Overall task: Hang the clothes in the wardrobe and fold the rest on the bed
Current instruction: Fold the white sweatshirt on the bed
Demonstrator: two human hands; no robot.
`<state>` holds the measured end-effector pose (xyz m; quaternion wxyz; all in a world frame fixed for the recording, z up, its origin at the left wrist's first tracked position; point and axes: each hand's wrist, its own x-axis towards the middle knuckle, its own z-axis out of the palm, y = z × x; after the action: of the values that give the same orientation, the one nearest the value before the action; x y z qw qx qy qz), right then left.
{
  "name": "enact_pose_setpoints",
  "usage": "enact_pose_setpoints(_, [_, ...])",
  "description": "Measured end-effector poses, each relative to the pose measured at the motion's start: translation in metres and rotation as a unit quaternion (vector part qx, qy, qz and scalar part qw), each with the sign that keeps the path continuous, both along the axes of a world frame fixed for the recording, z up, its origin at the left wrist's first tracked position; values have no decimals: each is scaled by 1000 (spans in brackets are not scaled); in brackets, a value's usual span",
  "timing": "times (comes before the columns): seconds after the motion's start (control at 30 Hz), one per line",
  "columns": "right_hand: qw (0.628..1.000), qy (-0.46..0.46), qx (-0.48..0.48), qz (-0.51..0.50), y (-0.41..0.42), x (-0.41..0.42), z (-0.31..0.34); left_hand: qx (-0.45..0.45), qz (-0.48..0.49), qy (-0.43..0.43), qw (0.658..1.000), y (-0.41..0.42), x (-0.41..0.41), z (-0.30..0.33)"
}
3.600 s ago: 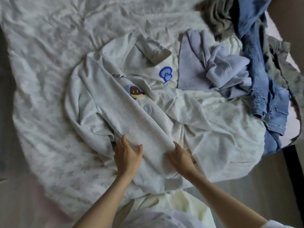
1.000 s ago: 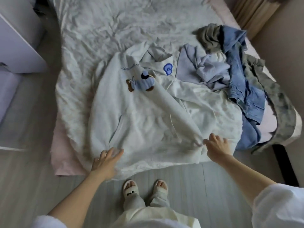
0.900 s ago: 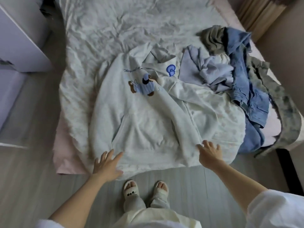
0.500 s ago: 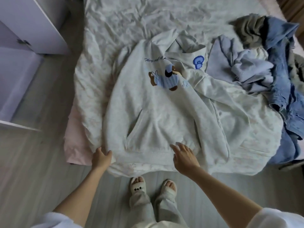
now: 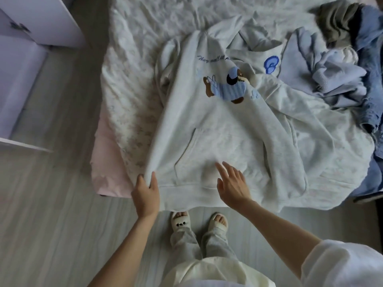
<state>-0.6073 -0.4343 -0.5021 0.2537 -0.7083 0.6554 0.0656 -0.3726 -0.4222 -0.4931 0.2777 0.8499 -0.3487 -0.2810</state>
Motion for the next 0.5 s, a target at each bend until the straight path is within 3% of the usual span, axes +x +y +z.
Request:
enact_pose_setpoints(0.13, [998, 24, 57, 27, 2, -4, 11, 186, 17, -56, 981, 8, 55, 0])
enact_pose_setpoints(0.2, [997, 26, 75, 7, 2, -11, 17, 234, -5, -62, 970, -5, 58, 5])
enact_pose_setpoints(0.37, [996, 10, 73, -46, 0, -37, 32, 200, -141, -104, 964, -34, 8, 16])
enact_pose_setpoints(0.5, [993, 9, 58, -106, -5, -84, 49, 178, -280, -122, 935, -65, -64, 30])
